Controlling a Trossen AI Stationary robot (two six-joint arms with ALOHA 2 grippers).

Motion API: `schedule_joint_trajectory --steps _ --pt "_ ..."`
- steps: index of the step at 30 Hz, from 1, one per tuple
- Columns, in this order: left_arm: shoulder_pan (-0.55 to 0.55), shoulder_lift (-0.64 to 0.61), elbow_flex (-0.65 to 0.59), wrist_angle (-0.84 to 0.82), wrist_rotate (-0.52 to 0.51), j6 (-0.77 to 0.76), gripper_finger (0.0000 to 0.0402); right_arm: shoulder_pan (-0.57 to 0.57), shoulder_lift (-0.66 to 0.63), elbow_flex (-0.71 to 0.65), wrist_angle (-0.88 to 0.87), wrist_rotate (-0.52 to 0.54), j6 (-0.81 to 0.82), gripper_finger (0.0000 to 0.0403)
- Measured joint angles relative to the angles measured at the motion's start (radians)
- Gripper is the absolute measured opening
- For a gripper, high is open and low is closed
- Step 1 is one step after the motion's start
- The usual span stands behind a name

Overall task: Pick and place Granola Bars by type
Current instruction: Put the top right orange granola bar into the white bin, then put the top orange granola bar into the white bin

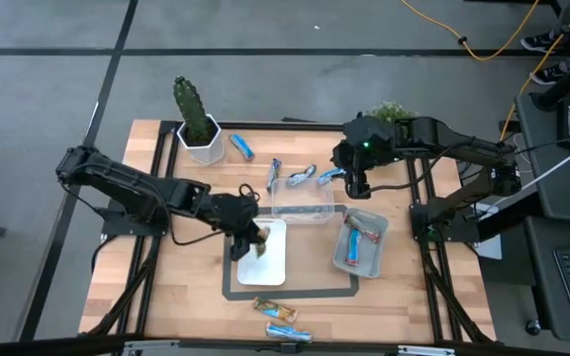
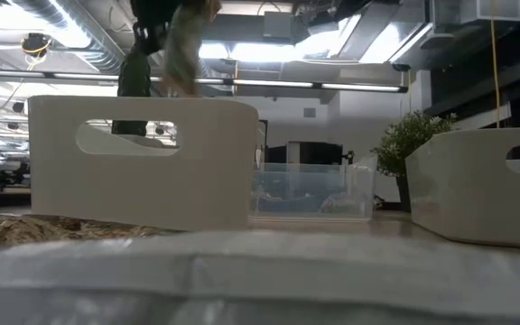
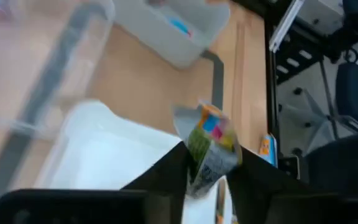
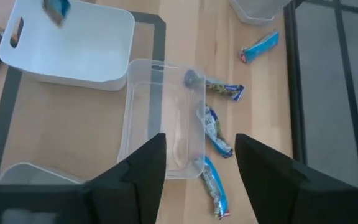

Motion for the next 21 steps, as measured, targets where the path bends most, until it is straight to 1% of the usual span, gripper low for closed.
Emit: schedule_joint_trajectory --steps 3,6,9,12,14,17,21 --pt "-0.006 0.03 0.0 0.027 0.042 -0.05 0.0135 0.0 -0.008 0.0 0.007 -0.001 -0.022 0.0187" --pt "-0.015 0.044 0.0 0.052 0.049 -0.103 0.0168 0.0 -0.011 0.0 0.007 -0.002 -0.043 0.0182" --pt "-0.027 0.044 0.0 0.081 0.049 -0.143 0.0189 0.0 -0.015 0.0 0.005 -0.003 -0.049 0.0177" --pt "-0.05 0.035 0.021 0.086 0.044 -0.157 0.0194 0.0 -0.02 0.0 0.003 -0.03 -0.055 0.0173" --pt "-0.077 0.034 0.065 0.098 0.036 -0.114 0.0193 0.0 -0.02 0.0 0.001 -0.047 -0.066 0.0171" --pt "-0.132 0.038 0.138 0.086 0.018 -0.009 0.0184 0.0 -0.02 0.0 0.001 -0.062 -0.067 0.0169" --pt "-0.198 0.082 0.239 -0.026 -0.003 0.074 0.0172 0.001 -0.02 0.0 0.005 -0.078 -0.059 0.0169"
